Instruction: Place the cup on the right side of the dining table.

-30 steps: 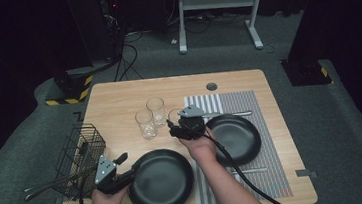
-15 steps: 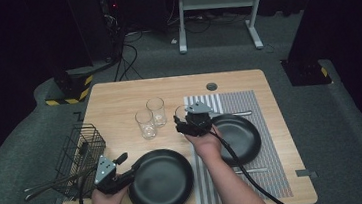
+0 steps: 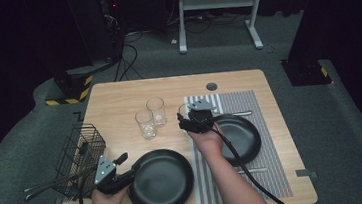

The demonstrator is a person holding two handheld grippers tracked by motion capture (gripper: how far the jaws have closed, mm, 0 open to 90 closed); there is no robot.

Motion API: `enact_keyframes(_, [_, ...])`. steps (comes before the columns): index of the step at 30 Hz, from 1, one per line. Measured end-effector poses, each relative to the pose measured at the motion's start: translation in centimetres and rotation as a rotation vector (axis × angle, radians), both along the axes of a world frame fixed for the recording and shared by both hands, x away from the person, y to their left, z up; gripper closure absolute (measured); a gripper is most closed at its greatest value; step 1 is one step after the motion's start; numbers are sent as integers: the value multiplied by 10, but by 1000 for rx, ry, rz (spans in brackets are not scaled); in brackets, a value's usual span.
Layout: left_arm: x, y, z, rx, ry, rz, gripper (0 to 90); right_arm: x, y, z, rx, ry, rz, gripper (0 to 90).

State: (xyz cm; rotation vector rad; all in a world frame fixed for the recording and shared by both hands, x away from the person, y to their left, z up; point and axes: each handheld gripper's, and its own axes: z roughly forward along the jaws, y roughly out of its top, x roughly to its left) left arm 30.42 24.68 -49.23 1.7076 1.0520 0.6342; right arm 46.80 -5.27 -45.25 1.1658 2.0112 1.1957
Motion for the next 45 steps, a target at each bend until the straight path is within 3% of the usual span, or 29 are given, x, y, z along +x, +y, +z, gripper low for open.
enact_keyframes(45, [0,1,-1,4,-1,2,419,18,-13,-15,-14,27,-70,284])
